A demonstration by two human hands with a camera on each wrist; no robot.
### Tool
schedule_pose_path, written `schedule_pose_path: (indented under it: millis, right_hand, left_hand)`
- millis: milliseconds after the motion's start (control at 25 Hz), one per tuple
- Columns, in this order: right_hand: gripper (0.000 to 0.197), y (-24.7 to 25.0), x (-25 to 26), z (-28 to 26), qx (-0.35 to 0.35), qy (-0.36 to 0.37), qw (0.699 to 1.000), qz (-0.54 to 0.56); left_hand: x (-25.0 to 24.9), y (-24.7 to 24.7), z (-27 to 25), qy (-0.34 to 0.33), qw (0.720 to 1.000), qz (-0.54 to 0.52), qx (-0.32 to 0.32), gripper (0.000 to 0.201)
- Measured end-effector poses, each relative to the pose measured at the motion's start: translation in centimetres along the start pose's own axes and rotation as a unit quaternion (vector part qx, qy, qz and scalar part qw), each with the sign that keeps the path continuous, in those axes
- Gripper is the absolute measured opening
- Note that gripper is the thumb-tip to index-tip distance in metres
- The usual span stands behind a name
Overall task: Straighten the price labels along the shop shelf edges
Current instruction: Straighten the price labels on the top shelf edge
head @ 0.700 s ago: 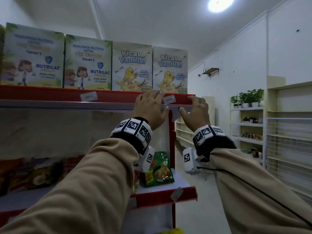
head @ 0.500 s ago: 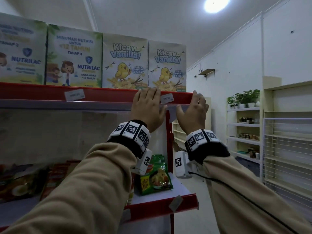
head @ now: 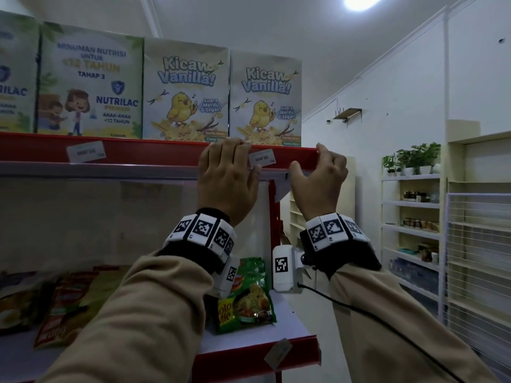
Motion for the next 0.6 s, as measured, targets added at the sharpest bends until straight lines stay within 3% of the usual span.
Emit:
schedule_pose_path:
  millis: [280,480,600]
  right_hand:
    - [0.058,0.1,-0.4,-0.3,-0.023,0.007,0.999,0.044]
    - [0.045,0.7,-0.2,0.1,-0.038,0.019,0.995,0.095]
    - [0.045,0.9,0.2,0.7,-0.010,0.007,0.995,0.095]
  left_hand:
    - [-0.7,0.0,0.0,0.011,1.000,0.004,-0.014,0.040]
    - [-1.0,0.4,-0.1,0.015,1.000,0.016,0.013,0.042]
    - [-0.7,1.0,0.0,0.009,0.999,0.019,0.036,0.043]
Point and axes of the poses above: each hand's wrist, its own z-axis towards the middle knuckle, its own y-axis out of the back of the hand, x = y × z, the point moved 1 cm from there along z, towards the middle knuckle, and after that the axes turned 3 degrees about x, right-handed, at the moved point
